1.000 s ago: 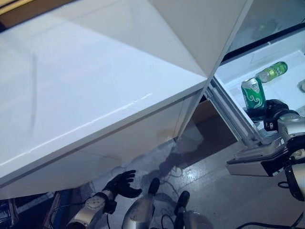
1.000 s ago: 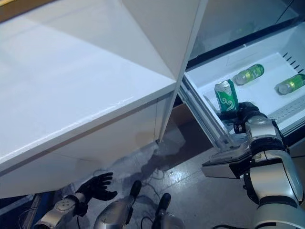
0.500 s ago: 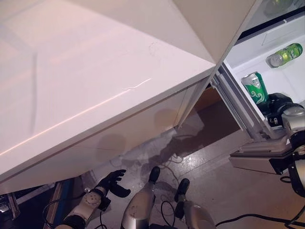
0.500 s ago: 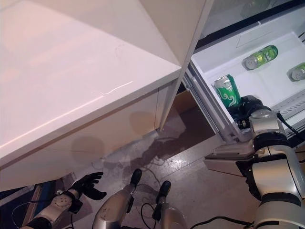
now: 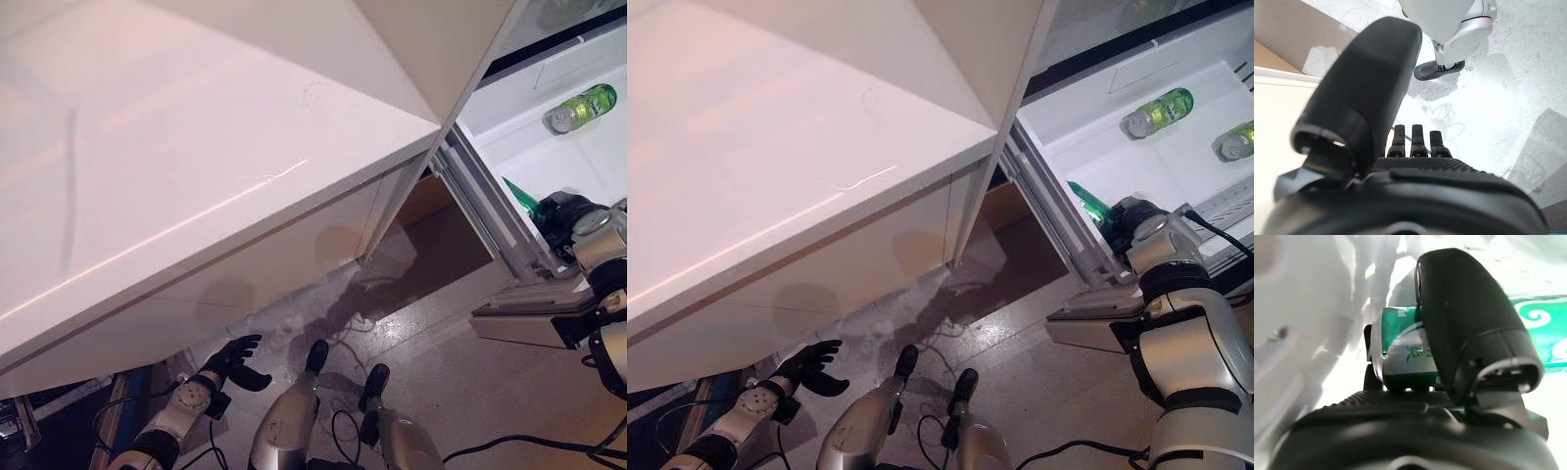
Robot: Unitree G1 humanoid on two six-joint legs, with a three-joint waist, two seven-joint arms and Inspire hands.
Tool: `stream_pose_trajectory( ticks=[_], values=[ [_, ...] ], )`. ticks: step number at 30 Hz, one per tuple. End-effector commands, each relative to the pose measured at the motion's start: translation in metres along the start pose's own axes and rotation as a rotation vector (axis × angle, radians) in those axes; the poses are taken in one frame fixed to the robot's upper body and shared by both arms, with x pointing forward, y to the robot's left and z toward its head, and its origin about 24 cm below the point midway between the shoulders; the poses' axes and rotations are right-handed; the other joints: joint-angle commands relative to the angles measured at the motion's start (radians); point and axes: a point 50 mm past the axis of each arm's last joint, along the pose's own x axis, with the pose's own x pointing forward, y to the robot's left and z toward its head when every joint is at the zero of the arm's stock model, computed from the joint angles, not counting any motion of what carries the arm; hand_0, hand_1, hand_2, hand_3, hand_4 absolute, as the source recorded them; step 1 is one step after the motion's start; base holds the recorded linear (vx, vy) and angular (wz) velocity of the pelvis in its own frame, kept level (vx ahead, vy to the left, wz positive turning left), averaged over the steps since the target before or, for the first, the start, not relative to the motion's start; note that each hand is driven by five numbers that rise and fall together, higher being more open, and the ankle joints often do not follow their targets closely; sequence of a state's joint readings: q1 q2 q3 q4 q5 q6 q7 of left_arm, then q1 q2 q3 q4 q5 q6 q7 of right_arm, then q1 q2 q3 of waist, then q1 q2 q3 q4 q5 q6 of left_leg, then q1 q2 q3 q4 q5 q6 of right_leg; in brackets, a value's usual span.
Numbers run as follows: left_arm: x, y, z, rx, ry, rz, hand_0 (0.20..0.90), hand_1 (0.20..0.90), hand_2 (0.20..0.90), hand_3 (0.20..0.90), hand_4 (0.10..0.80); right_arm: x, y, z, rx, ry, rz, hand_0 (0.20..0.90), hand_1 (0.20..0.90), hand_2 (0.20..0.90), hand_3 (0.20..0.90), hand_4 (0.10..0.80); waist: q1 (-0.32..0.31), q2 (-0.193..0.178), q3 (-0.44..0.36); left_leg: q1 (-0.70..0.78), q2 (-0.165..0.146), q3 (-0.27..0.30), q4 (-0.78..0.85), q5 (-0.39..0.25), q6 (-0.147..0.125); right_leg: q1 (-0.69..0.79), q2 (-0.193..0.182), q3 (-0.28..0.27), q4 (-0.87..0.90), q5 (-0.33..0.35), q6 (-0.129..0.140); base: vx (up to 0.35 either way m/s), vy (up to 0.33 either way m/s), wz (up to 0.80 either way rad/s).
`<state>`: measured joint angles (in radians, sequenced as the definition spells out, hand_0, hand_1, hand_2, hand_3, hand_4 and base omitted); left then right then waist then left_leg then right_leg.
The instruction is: Put drinks into fridge and close the fridge
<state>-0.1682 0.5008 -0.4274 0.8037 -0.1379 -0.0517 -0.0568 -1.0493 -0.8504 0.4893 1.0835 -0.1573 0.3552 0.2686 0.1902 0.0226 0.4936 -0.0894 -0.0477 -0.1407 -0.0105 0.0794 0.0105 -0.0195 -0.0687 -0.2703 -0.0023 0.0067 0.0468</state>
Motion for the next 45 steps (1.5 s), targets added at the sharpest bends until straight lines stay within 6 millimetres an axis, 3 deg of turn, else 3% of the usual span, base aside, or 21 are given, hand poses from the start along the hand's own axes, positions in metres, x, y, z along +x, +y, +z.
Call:
stream_pose_trajectory(
  ticks=[1, 11, 17, 23, 27, 29, 31, 33, 37, 45],
  values=[
    [-0.008, -0.008, -0.013, 0.050, 0.005, -0.025, 0.900, 0.900, 0.900, 0.900, 0.800, -0.019, -0.062, -0.005, -0.006, 0.006, -0.156, 0.900, 0.900, 0.900, 0.900, 0.800, 0.011, 0.009, -0.065, -0.062, 0.001, 0.042, 0.119, -0.078, -0.016, -0.090, 0.038, 0.021, 0.206, -0.104, -0.036, -0.008, -0.017, 0.04],
    [-0.014, -0.005, -0.032, 0.062, 0.089, 0.005, 0.900, 0.900, 0.900, 0.900, 0.800, -0.021, -0.059, 0.004, 0.206, -0.187, -0.107, 0.900, 0.900, 0.900, 0.900, 0.800, -0.003, -0.018, -0.116, 0.000, 0.004, 0.053, 0.075, -0.084, -0.019, -0.035, 0.046, 0.027, 0.164, -0.103, -0.032, -0.003, -0.001, 0.01],
    [-0.021, -0.004, -0.049, 0.042, 0.150, 0.023, 0.900, 0.900, 0.900, 0.900, 0.800, -0.040, -0.082, 0.015, 0.270, -0.350, -0.134, 0.900, 0.900, 0.900, 0.900, 0.800, -0.034, -0.054, -0.183, 0.042, 0.008, 0.074, 0.054, -0.094, -0.022, -0.002, 0.053, 0.051, 0.142, -0.101, -0.024, -0.001, 0.010, -0.04],
    [-0.029, -0.011, -0.071, 0.002, 0.226, 0.030, 0.900, 0.900, 0.900, 0.900, 0.800, -0.067, -0.095, 0.033, 0.475, -0.582, -0.193, 0.900, 0.900, 0.900, 0.900, 0.800, -0.087, -0.081, -0.282, 0.086, 0.007, 0.114, 0.054, -0.125, -0.021, 0.031, 0.052, 0.087, 0.114, -0.100, -0.011, 0.001, 0.041, -0.19],
    [-0.033, -0.018, -0.082, -0.014, 0.265, 0.020, 0.900, 0.900, 0.900, 0.900, 0.800, -0.078, -0.099, 0.030, 0.648, -0.689, -0.248, 0.900, 0.900, 0.900, 0.900, 0.800, -0.110, -0.083, -0.336, 0.113, 0.006, 0.141, 0.053, -0.145, -0.018, 0.051, 0.054, 0.104, 0.093, -0.098, -0.002, 0.040, 0.030, -0.27],
    [-0.035, -0.022, -0.087, -0.013, 0.289, 0.004, 0.900, 0.900, 0.900, 0.900, 0.800, -0.084, -0.106, 0.019, 0.830, -0.739, -0.329, 0.900, 0.900, 0.900, 0.900, 0.800, -0.126, -0.079, -0.364, 0.137, 0.005, 0.155, 0.054, -0.162, -0.016, 0.069, 0.054, 0.116, 0.083, -0.101, 0.004, 0.045, 0.021, -0.30],
    [-0.035, -0.024, -0.089, -0.009, 0.298, -0.004, 0.900, 0.900, 0.900, 0.900, 0.800, -0.084, -0.106, 0.012, 0.905, -0.746, -0.364, 0.900, 0.900, 0.900, 0.900, 0.800, -0.130, -0.076, -0.371, 0.147, 0.005, 0.160, 0.054, -0.169, -0.016, 0.076, 0.054, 0.121, 0.081, -0.102, 0.006, 0.041, 0.013, -0.16],
    [-0.037, -0.031, -0.093, -0.007, 0.318, -0.019, 0.900, 0.900, 0.900, 0.900, 0.800, -0.080, -0.097, -0.004, 1.086, -0.705, -0.428, 0.900, 0.900, 0.900, 0.900, 0.800, -0.144, -0.069, -0.385, 0.167, 0.006, 0.169, 0.056, -0.182, -0.012, 0.089, 0.052, 0.132, 0.079, -0.104, 0.012, 0.047, 0.007, -0.18],
    [-0.038, -0.040, -0.097, -0.002, 0.336, -0.041, 0.900, 0.900, 0.900, 0.900, 0.800, -0.070, -0.075, -0.024, 1.241, -0.642, -0.502, 0.900, 0.900, 0.900, 0.900, 0.800, -0.160, -0.059, -0.392, 0.189, 0.008, 0.183, 0.060, -0.195, -0.009, 0.102, 0.047, 0.142, 0.077, -0.104, 0.016, 0.043, 0.004, -0.22],
    [-0.035, -0.050, -0.095, -0.008, 0.345, -0.072, 0.900, 0.900, 0.900, 0.900, 0.800, -0.057, -0.037, -0.038, 1.296, -0.529, -0.579, 0.900, 0.900, 0.900, 0.900, 0.800, -0.170, -0.045, -0.396, 0.202, 0.014, 0.198, 0.064, -0.204, -0.008, 0.111, 0.039, 0.143, 0.069, -0.103, 0.018, 0.050, -0.004, -0.14]
  ],
)
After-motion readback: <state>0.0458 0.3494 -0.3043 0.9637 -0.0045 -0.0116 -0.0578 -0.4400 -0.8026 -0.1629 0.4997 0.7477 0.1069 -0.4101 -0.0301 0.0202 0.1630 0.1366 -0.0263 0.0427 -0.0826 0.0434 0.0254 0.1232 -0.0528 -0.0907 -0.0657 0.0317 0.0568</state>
